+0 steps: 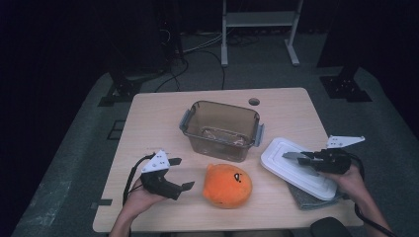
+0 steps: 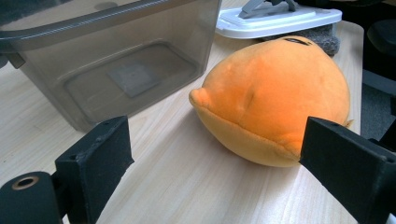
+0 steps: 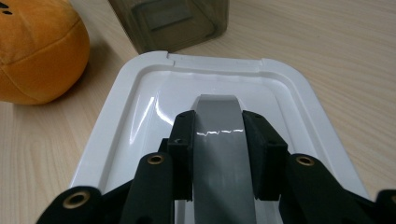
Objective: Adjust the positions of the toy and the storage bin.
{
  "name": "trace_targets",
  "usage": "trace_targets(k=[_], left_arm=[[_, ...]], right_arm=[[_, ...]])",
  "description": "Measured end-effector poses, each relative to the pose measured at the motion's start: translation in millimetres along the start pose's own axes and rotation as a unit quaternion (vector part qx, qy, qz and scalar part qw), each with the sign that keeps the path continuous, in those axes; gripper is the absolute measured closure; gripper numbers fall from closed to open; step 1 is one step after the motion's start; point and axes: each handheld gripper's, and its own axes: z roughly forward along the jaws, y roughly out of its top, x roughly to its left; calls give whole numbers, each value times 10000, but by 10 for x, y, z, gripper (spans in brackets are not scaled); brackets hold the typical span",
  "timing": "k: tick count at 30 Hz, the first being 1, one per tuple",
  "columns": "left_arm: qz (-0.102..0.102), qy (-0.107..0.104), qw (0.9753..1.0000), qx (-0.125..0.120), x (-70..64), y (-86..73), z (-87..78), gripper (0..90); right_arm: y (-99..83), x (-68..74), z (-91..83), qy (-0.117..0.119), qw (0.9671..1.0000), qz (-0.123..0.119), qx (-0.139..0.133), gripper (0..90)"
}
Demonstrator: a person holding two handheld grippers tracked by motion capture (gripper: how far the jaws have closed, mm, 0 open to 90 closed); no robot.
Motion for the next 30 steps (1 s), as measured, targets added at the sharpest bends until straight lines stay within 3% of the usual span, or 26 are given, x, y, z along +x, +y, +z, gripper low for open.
trace_targets(k=[4,15,22,30], left_arm=[[-3,0,10000,-5,1,0,-4,81],[-13,48,10000,9,26,-15,-30,80],[-39,85,10000,-14,51,-25,-56,81],[-81,132,9999,-34,84,-41,-79,78]], right_arm=[[32,7,-1,37,10000,23,12,610],[315,158,-45,-70,9996,-274,-20,463],[574,352,-37,131,9983,-532,-202,404],[941,666,51,662,9938,-812,-364,335]])
